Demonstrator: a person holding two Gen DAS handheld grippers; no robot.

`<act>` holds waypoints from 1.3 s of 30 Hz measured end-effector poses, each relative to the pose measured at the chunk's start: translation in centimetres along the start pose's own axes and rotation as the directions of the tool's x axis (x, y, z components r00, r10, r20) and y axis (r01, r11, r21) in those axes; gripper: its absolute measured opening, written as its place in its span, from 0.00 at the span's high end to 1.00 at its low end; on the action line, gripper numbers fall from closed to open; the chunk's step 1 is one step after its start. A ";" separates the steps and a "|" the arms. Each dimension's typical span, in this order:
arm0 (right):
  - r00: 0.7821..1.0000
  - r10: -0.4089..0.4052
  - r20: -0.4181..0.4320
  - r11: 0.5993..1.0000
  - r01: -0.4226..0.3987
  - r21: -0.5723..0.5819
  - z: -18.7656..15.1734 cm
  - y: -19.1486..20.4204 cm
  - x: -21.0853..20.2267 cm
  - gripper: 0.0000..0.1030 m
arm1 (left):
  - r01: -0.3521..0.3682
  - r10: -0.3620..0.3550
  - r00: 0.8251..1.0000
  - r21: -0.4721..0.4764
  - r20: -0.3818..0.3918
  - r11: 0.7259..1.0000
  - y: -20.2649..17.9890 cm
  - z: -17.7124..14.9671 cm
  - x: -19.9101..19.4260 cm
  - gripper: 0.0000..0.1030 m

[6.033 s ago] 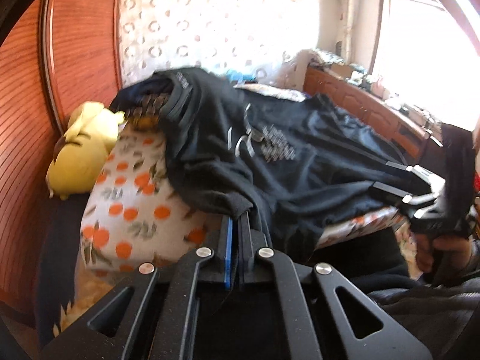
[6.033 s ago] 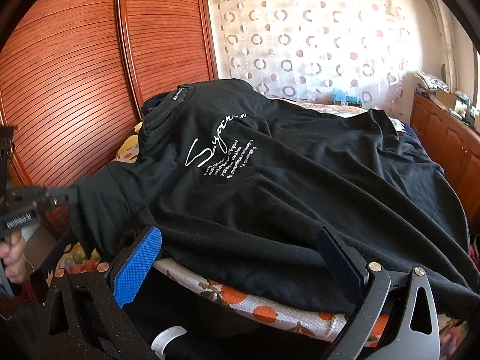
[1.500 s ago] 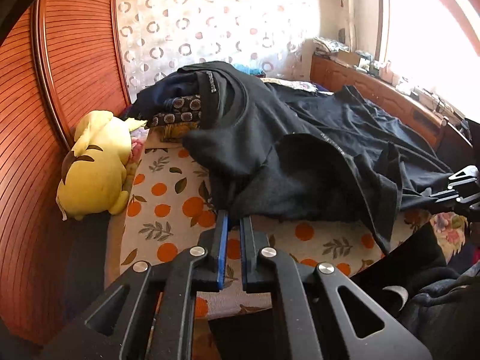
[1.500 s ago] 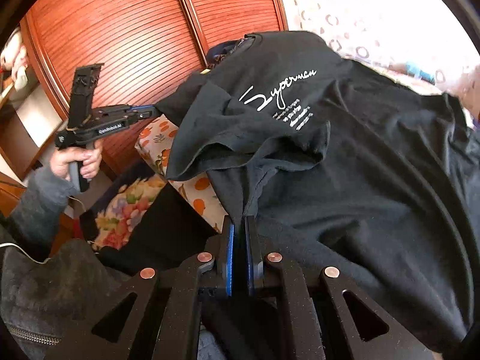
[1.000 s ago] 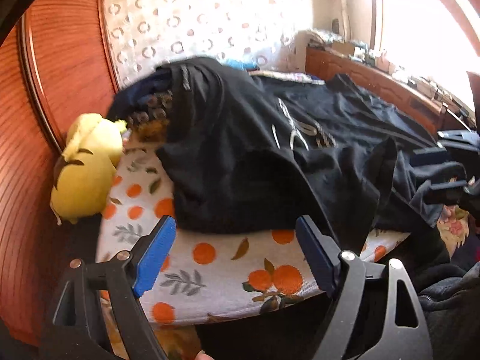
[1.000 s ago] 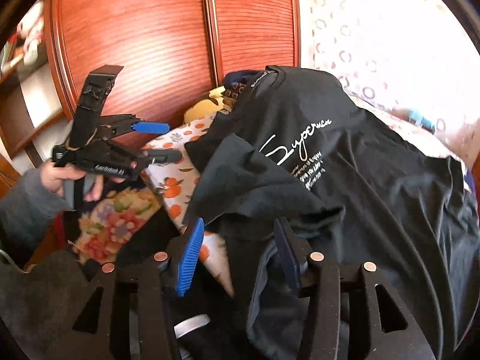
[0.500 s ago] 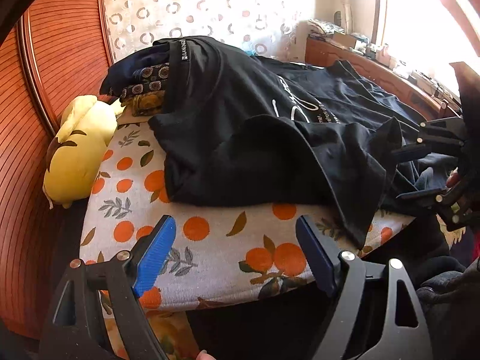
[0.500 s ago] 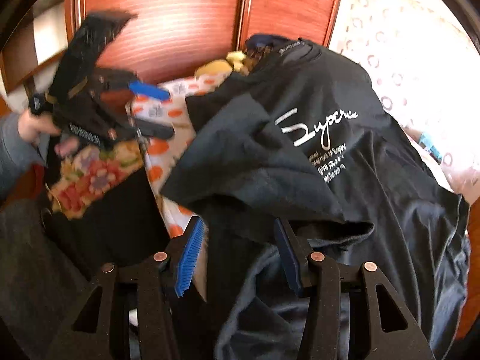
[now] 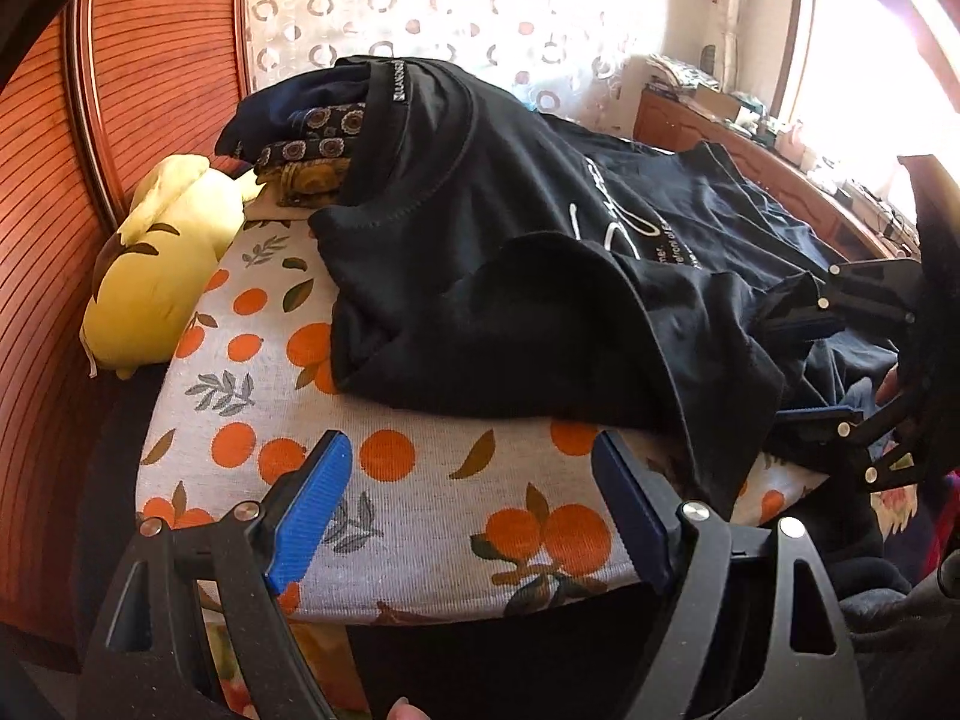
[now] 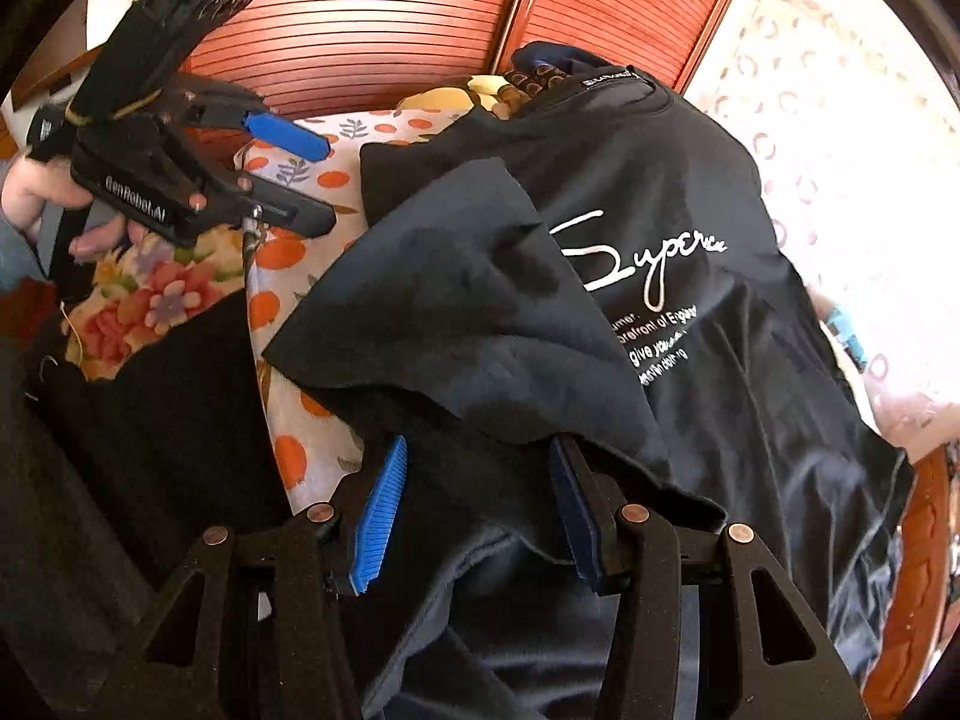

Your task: Fold small clothes

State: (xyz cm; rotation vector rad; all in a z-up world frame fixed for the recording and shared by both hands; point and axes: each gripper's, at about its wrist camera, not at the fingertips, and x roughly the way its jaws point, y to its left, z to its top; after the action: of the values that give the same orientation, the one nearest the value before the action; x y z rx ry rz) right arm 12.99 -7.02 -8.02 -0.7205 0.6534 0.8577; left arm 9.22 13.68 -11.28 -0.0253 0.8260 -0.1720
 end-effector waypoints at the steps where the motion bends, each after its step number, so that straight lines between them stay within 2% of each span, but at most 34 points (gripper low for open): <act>1: 1.000 0.002 0.002 1.000 -0.002 0.007 0.1 -0.2 0.1 0.51 | 0.000 0.000 1.000 -0.008 -0.004 1.000 0.1 0.0 0.2 0.20; 2: 1.000 0.005 0.007 1.000 -0.005 0.010 0.1 -0.2 0.0 0.51 | 0.002 -0.002 1.000 -0.013 -0.008 1.000 0.2 -0.1 0.4 0.20; 3: 1.000 0.012 0.010 1.000 -0.012 0.011 0.3 -0.3 0.1 0.57 | 0.004 -0.004 1.000 -0.017 -0.009 1.000 0.2 -0.1 0.5 0.20; 4: 1.000 0.023 0.010 1.000 -0.023 0.012 0.5 -0.4 0.2 0.69 | 0.003 -0.003 1.000 -0.014 -0.003 1.000 0.2 -0.2 0.5 0.20; 7: 0.999 0.043 0.033 0.999 -0.044 0.020 0.9 -0.6 -0.2 0.90 | 0.007 -0.007 1.000 -0.014 -0.005 1.000 0.1 -0.2 0.4 0.20; 10: 0.995 0.066 0.073 0.997 -0.070 0.044 1.6 -1.3 -1.3 0.92 | 0.012 -0.012 1.000 -0.008 -0.003 1.000 0.1 -0.2 0.3 0.20; 15: 0.982 0.128 0.136 0.983 -0.143 0.110 2.5 -3.0 -3.6 0.92 | 0.016 -0.016 1.000 0.004 0.002 1.000 -0.3 0.0 0.1 0.20; 21: 0.973 0.144 0.179 0.977 -0.168 0.128 2.4 -3.0 -5.4 0.92 | 0.020 -0.021 1.000 0.021 0.011 1.000 -0.7 0.3 -0.2 0.20; 23: 0.980 0.117 0.163 0.983 -0.138 0.121 2.5 -2.8 -5.1 0.92 | 0.023 -0.023 1.000 0.023 0.010 0.999 -0.7 0.2 -0.2 0.20; 26: 0.980 0.140 0.142 0.981 -0.156 0.112 2.4 -2.7 -4.3 0.93 | 0.021 -0.021 1.000 0.022 0.007 1.000 -0.6 0.2 -0.1 0.20; 30: 0.987 0.120 0.107 0.989 -0.128 0.072 2.0 -1.6 -4.1 0.92 | 0.019 -0.019 1.000 0.021 0.006 1.000 -0.5 0.1 -0.2 0.20; 32: 0.993 0.088 0.079 0.995 -0.092 0.043 1.7 -0.9 -3.9 0.79 | 0.018 -0.018 1.000 0.021 0.007 1.000 -0.5 0.1 -0.2 0.20; 34: 0.997 0.058 0.055 0.998 -0.059 0.006 1.6 -0.4 -3.3 0.63 | 0.018 -0.018 1.000 0.018 0.008 1.000 -0.3 -0.1 -0.4 0.20; 36: 0.998 0.054 0.026 0.998 -0.053 -0.015 1.3 0.0 -2.7 0.58 | 0.017 -0.017 1.000 0.014 0.009 1.000 -0.3 -0.1 -0.4 0.20; 39: 0.999 0.037 0.008 0.999 -0.037 -0.039 1.5 0.5 -1.8 0.57 | 0.019 -0.019 1.000 0.015 0.010 1.000 -0.4 -0.1 -0.5 0.20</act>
State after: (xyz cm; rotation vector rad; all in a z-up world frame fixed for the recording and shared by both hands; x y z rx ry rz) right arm 12.05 -6.40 -5.91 -0.7413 0.6458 0.9094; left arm 8.77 13.42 -10.91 -0.0199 0.8147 -0.1956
